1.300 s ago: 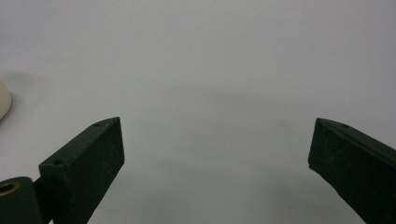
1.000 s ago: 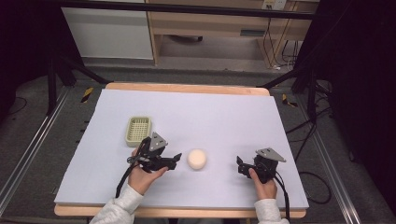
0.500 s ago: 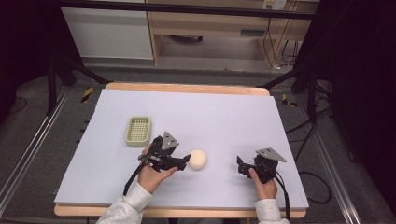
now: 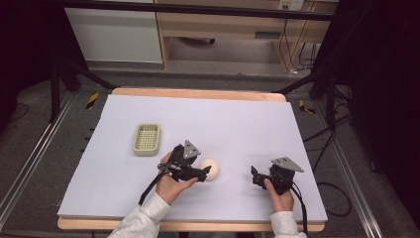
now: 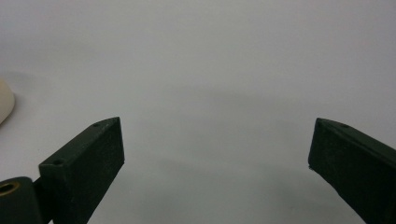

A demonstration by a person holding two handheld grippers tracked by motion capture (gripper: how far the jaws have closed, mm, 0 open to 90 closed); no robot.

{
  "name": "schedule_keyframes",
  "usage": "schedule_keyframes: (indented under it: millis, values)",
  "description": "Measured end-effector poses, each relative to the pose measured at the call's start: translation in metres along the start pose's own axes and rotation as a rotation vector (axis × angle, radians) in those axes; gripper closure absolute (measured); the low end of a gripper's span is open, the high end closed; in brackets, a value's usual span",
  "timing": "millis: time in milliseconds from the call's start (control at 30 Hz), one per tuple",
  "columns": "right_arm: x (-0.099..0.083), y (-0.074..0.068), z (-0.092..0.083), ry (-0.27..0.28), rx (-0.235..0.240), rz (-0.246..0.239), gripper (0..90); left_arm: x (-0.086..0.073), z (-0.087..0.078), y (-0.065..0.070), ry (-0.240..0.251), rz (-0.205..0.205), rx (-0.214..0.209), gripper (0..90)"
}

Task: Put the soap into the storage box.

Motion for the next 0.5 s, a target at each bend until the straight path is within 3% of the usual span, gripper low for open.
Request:
schedule_keyframes:
  millis: [500]
  values:
    - [0.0, 0.0, 0.0, 0.002, 0.001, 0.001, 4.0, 0.001, 0.02, 0.01, -0.049, 0.012, -0.02, 19.6]
Point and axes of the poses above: each handheld gripper's, and its own axes: z roughly forward along the jaws, x roughly out of its top, y roughly to its right, the point moved 6 cm from there along z, roughly forward along the jaws, and after that the axes turned 1 degree about -x, right-handed, at the moved point
